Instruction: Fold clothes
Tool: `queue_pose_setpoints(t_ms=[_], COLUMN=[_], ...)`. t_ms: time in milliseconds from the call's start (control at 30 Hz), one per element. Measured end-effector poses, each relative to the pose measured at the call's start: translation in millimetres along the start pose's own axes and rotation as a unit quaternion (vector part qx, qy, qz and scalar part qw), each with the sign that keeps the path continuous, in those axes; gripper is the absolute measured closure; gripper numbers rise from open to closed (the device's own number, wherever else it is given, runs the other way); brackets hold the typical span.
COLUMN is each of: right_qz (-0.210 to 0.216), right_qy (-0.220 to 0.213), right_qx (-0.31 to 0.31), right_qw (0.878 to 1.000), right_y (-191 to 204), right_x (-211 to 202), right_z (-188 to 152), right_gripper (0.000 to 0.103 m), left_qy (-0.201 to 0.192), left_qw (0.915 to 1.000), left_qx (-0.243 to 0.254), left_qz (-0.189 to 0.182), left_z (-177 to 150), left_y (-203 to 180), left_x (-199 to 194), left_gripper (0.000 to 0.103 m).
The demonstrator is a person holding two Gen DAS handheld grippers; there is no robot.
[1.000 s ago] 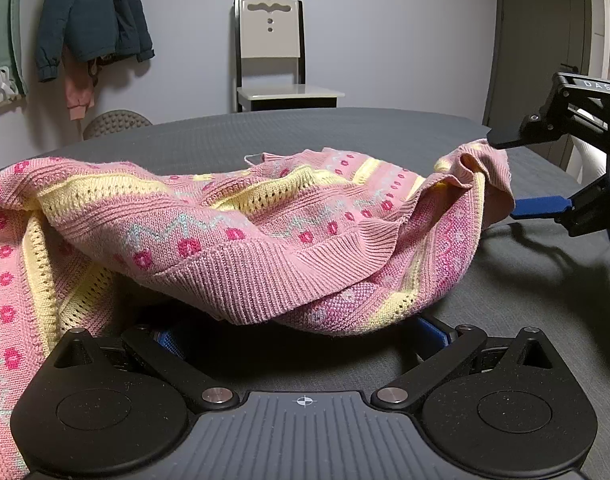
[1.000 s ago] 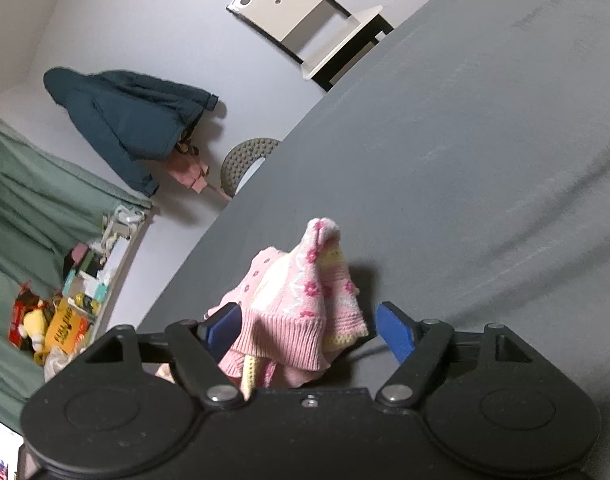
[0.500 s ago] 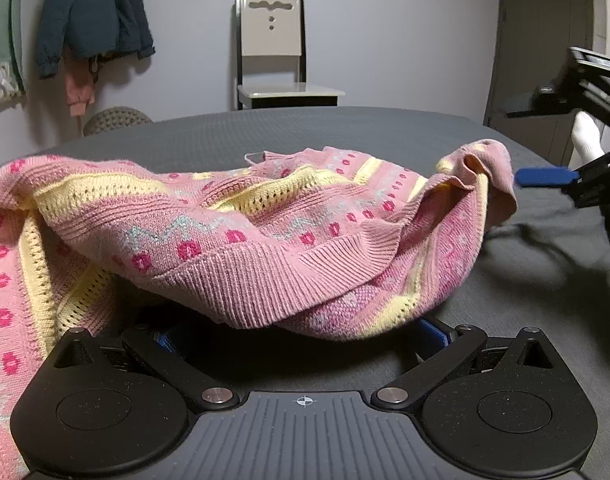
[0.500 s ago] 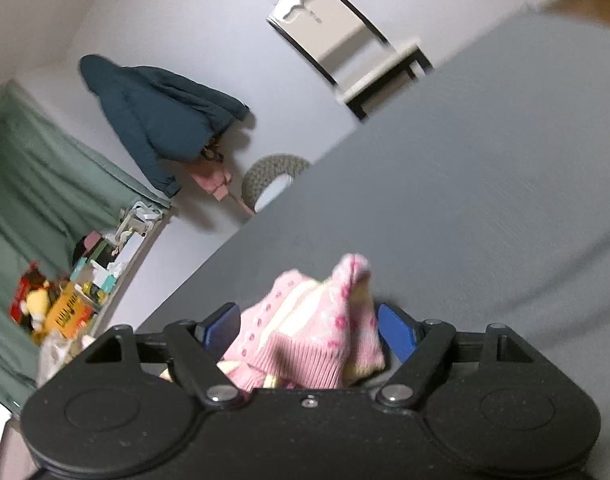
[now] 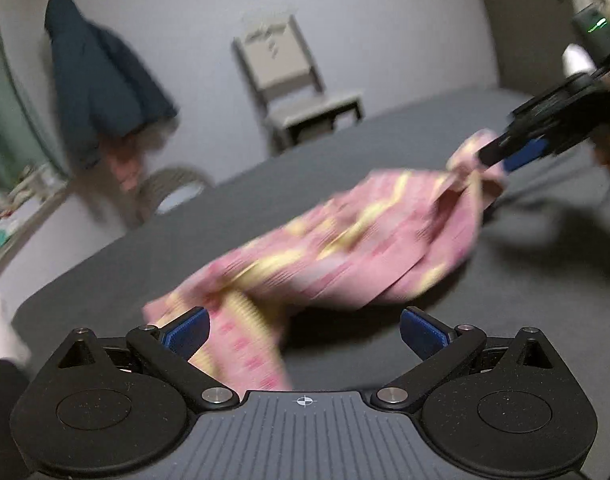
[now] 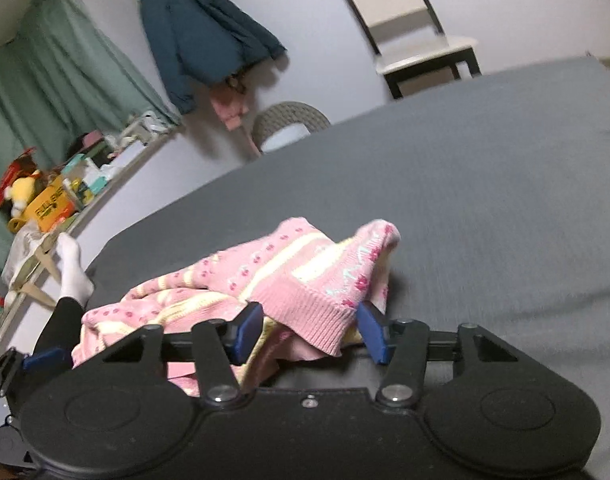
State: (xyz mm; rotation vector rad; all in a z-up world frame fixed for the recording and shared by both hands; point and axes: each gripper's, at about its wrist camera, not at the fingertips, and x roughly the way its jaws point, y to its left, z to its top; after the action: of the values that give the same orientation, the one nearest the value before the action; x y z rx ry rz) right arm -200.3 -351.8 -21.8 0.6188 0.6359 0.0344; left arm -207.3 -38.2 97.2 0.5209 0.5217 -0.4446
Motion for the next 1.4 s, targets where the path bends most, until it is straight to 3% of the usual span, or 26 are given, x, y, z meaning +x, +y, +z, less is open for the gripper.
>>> queue_pose_setpoints(t_ms=[67,133,200,233,333,433,633,733,867,967,1033,1100,1167,1200,1233,1267,1300,1333,1400], right_qz=[0.003,0.024,0.042,0.048,0.066,0.087,0.141,0.132,0.099,0.074,0.064,0.061,0.054,0.053,0.052,0.051,0.05,0.049,0.049], right_qy=[0.007,0.004,0.0,-0.001,-0.005,-0.015,-0.054,-0.076,-0.083,-0.077,-0.071,-0.069,-0.068,-0.067,-0.066,-0.065,-0.064,-0.062,-0.061], right_qx=[0.026,0.075,0.108,0.114,0.13,0.146,0.214,0.23,0.26,0.273,0.275,0.273,0.269,0.268,0.267,0.266,0.265,0.264,0.262], right_qw=[1.0,0.997,0.993,0.992,0.989,0.985,0.965,0.961,0.957,0.956,0.957,0.958,0.959,0.96,0.96,0.96,0.961,0.961,0.962], right_y=[-5,-18,-29,-31,-37,-39,-54,-62,-78,-85,-85,-83,-81,-79,-79,-79,-78,-78,-77], right_x=[5,6,6,7,10,14,26,34,48,55,58,60,62,63,63,63,64,63,62], right_z=[1,2,2,2,2,5,14,18,18,16,15,15,15,16,15,15,13,13,12], right_gripper=[0.063,0.074,0.09,0.092,0.095,0.096,0.096,0.096,0.096,0.096,0.096,0.096,0.096,0.096,0.096,0.096,0.096,0.096,0.096], left_qy=[0.014,0.029,0.052,0.062,0.069,0.054,0.029,0.031,0.044,0.053,0.034,-0.009,-0.049,-0.069,-0.087,-0.104,-0.117,-0.128,-0.121], left_qw=[0.9996,0.9983,0.9975,0.9971,0.997,0.9981,0.9992,0.9976,0.9978,0.9955,0.9949,0.996,0.9946,0.9927,0.989,0.9835,0.9768,0.9692,0.9534], left_qx=[0.007,0.018,0.023,0.023,0.019,0.012,0.011,0.058,0.05,0.072,0.089,0.088,0.09,0.093,0.105,0.124,0.15,0.177,0.253], left_qz=[0.025,0.047,0.043,0.039,0.028,0.028,0.025,0.023,0.007,0.031,0.033,0.014,-0.017,-0.034,-0.058,-0.081,-0.099,-0.114,-0.112], left_z=[-1,-3,-5,-5,-4,8,45,66,91,97,99,98,91,87,81,73,64,56,42], left_y=[9,16,22,25,33,49,92,100,112,112,108,105,98,95,88,79,68,56,29], left_x=[11,23,39,47,57,62,85,114,153,168,160,138,109,94,79,64,54,44,41], left_gripper=[0.015,0.042,0.061,0.069,0.087,0.089,0.09,0.09,0.089,0.089,0.089,0.088,0.082,0.07,0.051,0.039,0.018,0.011,0.011])
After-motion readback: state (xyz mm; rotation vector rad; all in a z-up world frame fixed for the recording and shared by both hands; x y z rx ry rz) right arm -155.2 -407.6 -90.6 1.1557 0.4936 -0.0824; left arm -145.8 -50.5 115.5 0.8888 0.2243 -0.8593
